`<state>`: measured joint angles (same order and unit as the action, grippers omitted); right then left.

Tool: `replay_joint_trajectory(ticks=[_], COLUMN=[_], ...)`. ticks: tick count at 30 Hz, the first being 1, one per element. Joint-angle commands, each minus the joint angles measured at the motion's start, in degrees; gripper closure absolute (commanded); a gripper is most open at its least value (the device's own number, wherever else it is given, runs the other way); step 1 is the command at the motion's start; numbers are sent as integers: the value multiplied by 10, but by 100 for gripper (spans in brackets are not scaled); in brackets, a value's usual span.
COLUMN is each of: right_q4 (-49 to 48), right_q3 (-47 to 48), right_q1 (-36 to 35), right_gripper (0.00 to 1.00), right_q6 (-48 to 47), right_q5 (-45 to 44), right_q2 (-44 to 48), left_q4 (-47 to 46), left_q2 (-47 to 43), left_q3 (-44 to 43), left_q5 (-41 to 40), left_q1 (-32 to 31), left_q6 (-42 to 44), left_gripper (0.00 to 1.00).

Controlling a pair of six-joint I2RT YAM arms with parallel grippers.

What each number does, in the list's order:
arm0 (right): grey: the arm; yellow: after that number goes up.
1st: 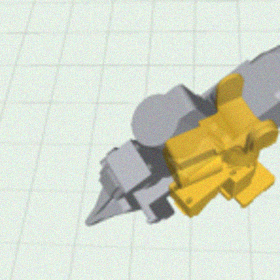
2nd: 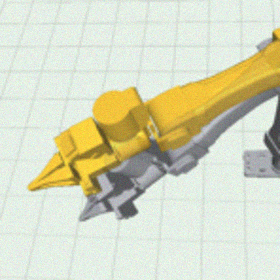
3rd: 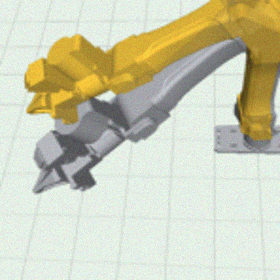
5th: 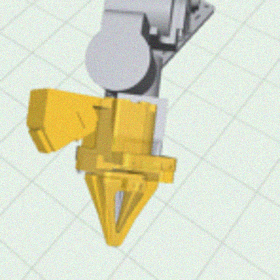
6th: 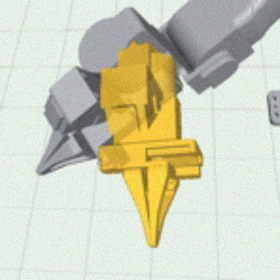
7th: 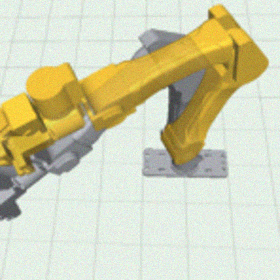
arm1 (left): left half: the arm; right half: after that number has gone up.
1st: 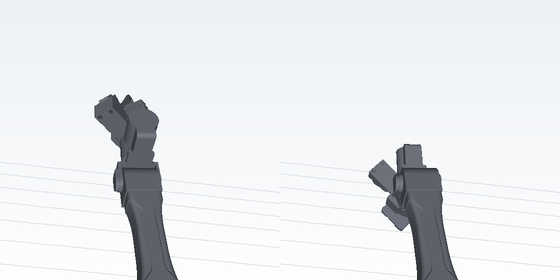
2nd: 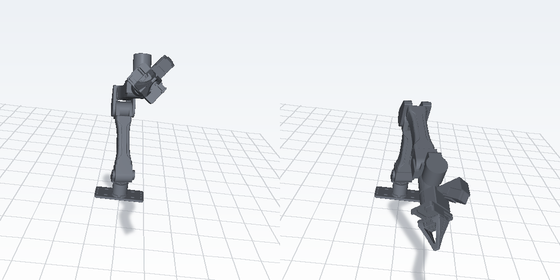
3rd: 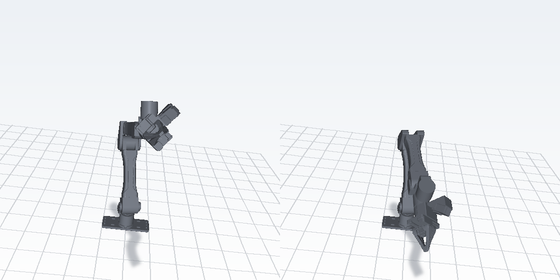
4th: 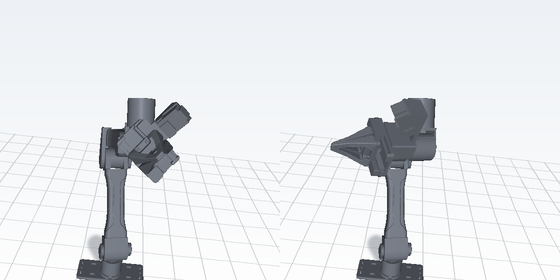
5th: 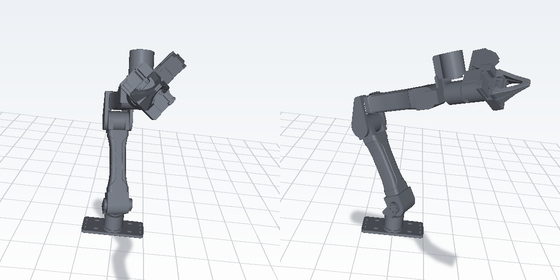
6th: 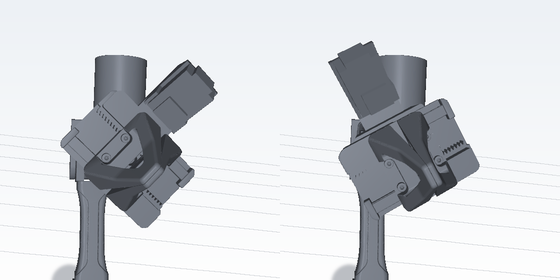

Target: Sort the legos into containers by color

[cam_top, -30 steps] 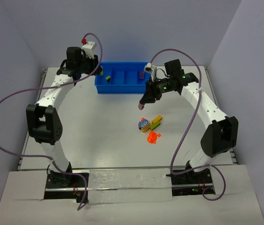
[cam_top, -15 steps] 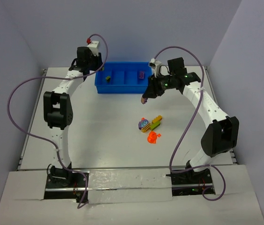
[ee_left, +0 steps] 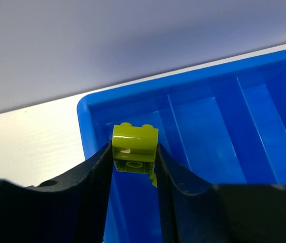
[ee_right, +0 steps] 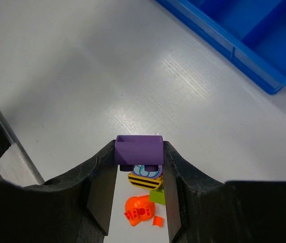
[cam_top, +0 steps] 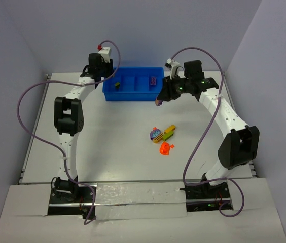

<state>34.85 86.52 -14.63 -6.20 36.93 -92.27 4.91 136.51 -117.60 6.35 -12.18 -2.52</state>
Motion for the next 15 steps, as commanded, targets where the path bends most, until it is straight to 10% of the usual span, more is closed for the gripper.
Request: replay_joint_trajectory(ticks=[1,7,15], right_q4=[-54,-99,-155], right_q3=[27,47,155], right_q1=[5,4,3], right_gripper=[100,100,100], right_q6=[21,49,61], right_q5=[-47,-129,-244], right_q2=[24,14,-78], left_q4=[-24,-5,25], left_q2=[4,-5,-172], left_q3=[-47,-79,-6], left_q5=[-20,-21,-6], left_q1=[-6,-7,-6], left_q6=[5,-1,-12], left_gripper=[45,4,1])
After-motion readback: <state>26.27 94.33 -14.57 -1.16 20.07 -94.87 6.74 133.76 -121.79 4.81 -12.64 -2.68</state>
